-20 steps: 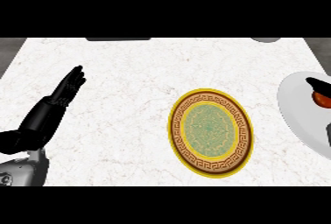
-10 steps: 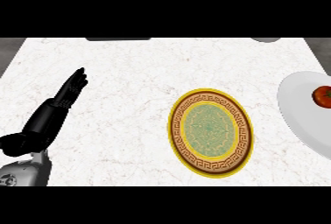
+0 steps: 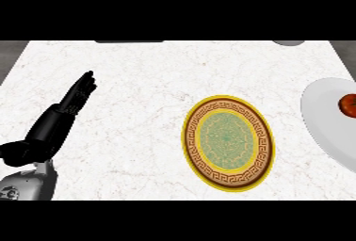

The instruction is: Pick the tomato from the plate and place it in the plate

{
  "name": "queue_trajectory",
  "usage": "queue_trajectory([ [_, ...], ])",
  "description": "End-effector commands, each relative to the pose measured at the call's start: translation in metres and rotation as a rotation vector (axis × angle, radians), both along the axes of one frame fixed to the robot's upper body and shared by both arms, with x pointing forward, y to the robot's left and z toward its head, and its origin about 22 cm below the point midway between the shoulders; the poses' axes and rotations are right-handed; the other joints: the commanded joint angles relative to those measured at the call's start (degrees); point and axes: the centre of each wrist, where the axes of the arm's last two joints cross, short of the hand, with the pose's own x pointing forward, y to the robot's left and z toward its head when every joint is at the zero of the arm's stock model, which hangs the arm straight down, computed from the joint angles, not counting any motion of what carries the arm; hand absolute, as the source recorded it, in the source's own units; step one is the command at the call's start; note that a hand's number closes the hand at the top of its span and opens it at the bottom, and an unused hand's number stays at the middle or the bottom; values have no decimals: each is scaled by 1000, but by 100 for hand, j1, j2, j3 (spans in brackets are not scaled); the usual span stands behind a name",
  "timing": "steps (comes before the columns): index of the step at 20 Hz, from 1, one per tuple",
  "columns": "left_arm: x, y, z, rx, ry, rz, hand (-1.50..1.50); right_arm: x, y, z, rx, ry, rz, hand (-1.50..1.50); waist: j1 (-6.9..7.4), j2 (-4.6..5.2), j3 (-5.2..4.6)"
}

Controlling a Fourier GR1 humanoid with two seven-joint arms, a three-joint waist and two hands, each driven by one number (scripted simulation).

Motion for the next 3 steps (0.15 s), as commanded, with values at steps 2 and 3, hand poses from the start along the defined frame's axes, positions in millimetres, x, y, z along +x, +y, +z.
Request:
queue_trajectory([
  [2,-1,-13,-1,3,6,-12,0,-6,-7,-8,4,19,53,-150,56,11,2],
  [3,9,-6,-14,7,-12,-18,0,-22,12,2,7,9,52,-150,32,14,-1],
])
